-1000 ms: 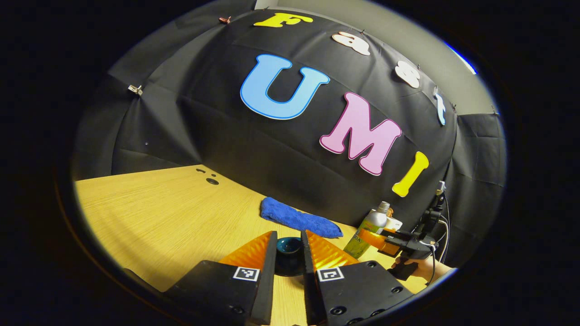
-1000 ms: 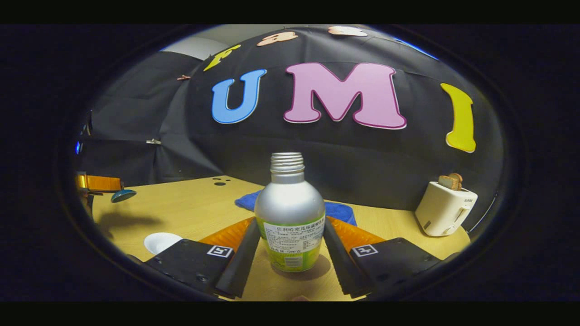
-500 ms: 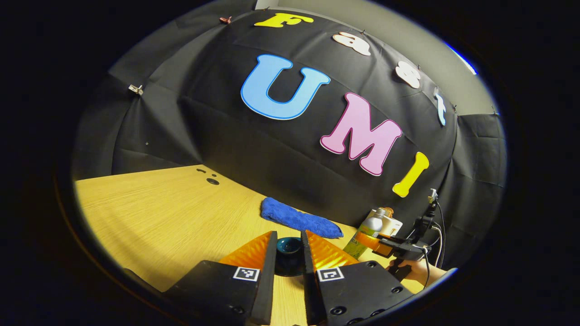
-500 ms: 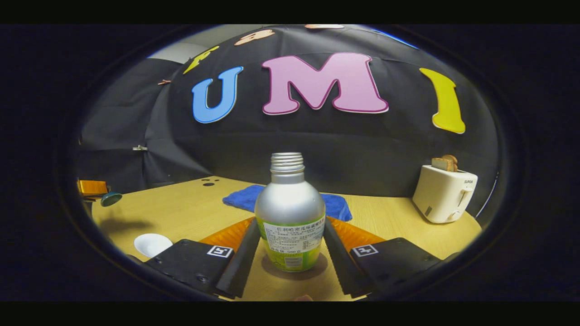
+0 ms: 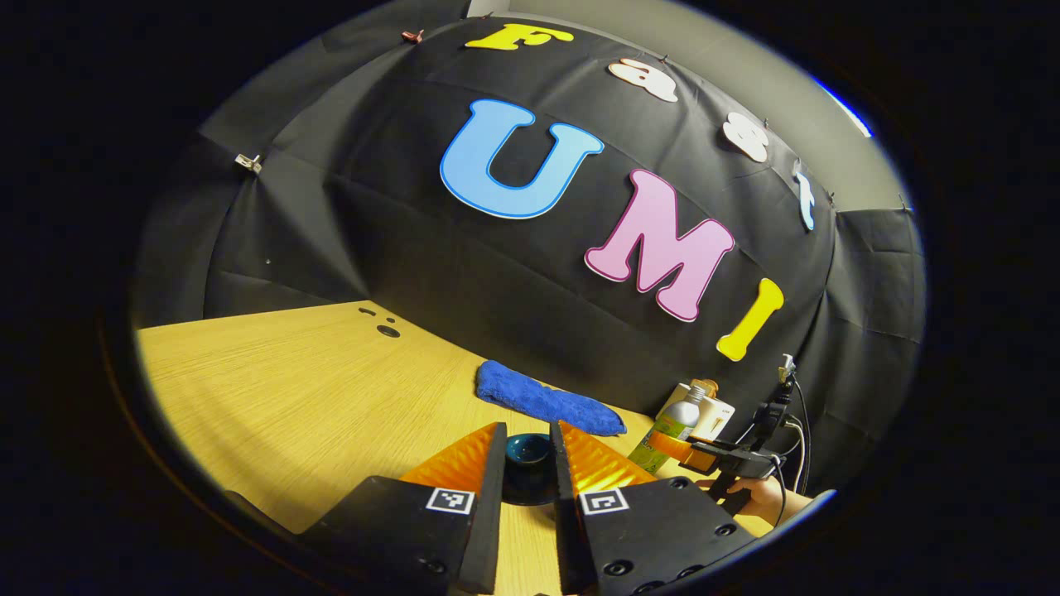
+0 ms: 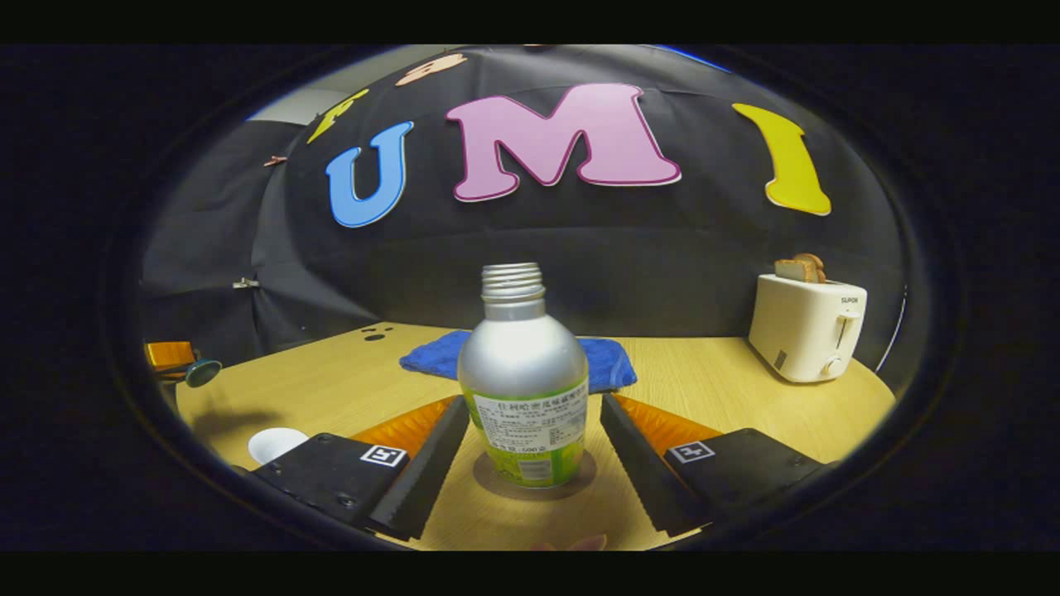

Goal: Open the teacup lid with one hand, grasp the water bottle and pour water into the teacup with the other hand; after pouring, place the water bottle on the coaster and then close the teacup lid.

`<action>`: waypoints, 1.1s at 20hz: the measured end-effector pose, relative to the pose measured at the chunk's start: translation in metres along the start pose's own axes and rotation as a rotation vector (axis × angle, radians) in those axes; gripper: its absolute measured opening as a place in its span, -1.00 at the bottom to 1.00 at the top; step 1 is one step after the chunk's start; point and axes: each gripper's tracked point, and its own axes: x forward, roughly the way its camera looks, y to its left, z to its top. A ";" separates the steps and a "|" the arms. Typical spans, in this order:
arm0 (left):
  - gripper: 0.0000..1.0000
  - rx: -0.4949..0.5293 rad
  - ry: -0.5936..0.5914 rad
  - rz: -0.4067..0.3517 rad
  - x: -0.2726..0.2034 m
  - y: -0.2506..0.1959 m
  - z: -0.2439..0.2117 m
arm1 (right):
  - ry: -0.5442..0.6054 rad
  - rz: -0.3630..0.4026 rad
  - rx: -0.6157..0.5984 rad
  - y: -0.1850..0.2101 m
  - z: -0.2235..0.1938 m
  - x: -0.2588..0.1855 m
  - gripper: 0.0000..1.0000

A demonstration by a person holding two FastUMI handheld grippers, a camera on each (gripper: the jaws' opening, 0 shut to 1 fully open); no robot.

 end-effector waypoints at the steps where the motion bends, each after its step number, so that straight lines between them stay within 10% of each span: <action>1: -0.36 -0.001 0.001 -0.004 0.000 -0.002 0.000 | 0.002 0.004 0.021 0.000 0.000 -0.004 0.97; 6: -0.36 -0.008 0.005 -0.038 0.006 -0.016 -0.007 | -0.024 0.023 0.087 -0.007 -0.001 -0.043 0.97; 15: -0.36 0.153 0.077 -0.105 0.026 -0.066 -0.045 | -0.112 -0.054 -0.193 -0.021 -0.010 -0.109 0.96; 22: -0.36 0.348 0.180 -0.085 0.043 -0.083 -0.092 | -0.187 -0.060 -0.076 -0.023 -0.002 -0.118 0.96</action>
